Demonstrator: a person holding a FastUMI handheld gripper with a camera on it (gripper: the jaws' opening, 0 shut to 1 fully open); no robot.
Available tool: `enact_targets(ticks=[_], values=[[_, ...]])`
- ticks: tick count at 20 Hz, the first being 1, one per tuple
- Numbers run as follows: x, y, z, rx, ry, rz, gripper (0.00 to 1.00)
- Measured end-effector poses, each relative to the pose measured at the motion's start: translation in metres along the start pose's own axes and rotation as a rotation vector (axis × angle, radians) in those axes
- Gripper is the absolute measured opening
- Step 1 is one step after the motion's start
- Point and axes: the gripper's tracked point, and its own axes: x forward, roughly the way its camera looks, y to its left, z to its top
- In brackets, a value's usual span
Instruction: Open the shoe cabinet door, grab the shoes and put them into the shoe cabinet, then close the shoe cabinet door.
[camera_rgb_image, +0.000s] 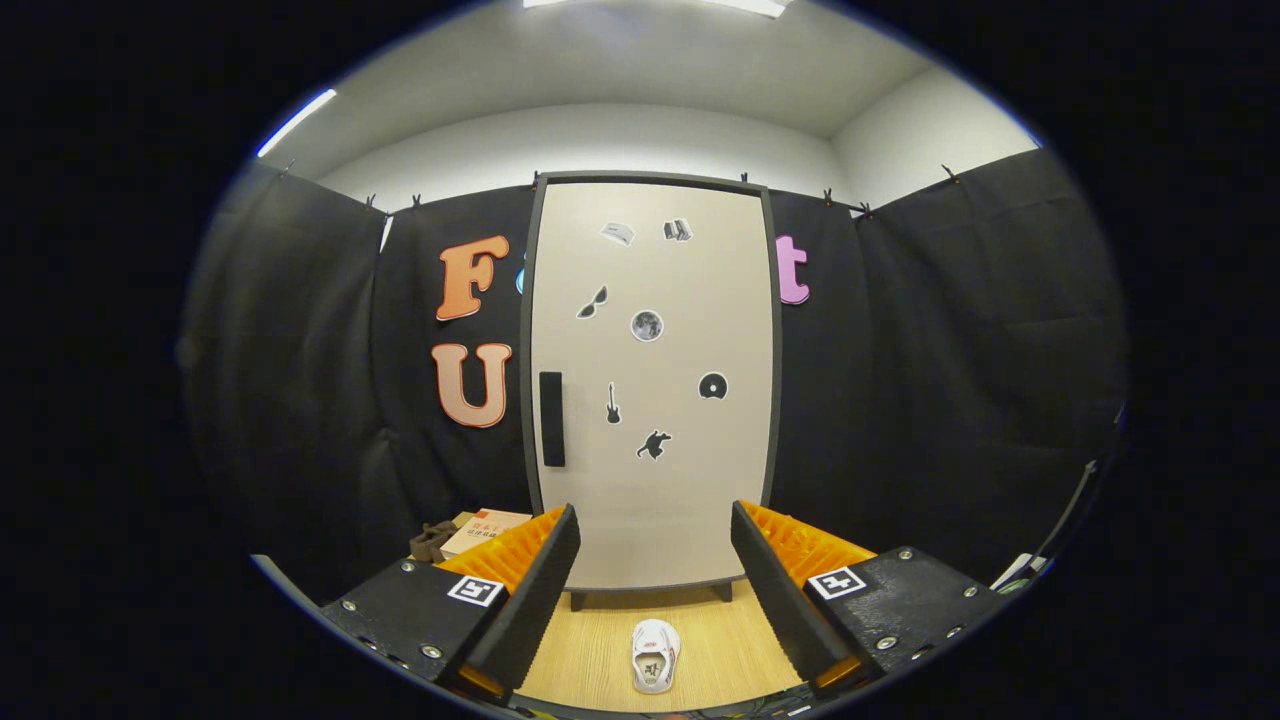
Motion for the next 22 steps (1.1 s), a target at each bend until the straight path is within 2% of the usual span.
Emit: enact_targets(ticks=[12,22], values=[[0.008,0.018,-0.004,0.001,0.013,0.017,0.95],[0.067,0.077,0.004,0.002,0.013,0.1,0.95]])
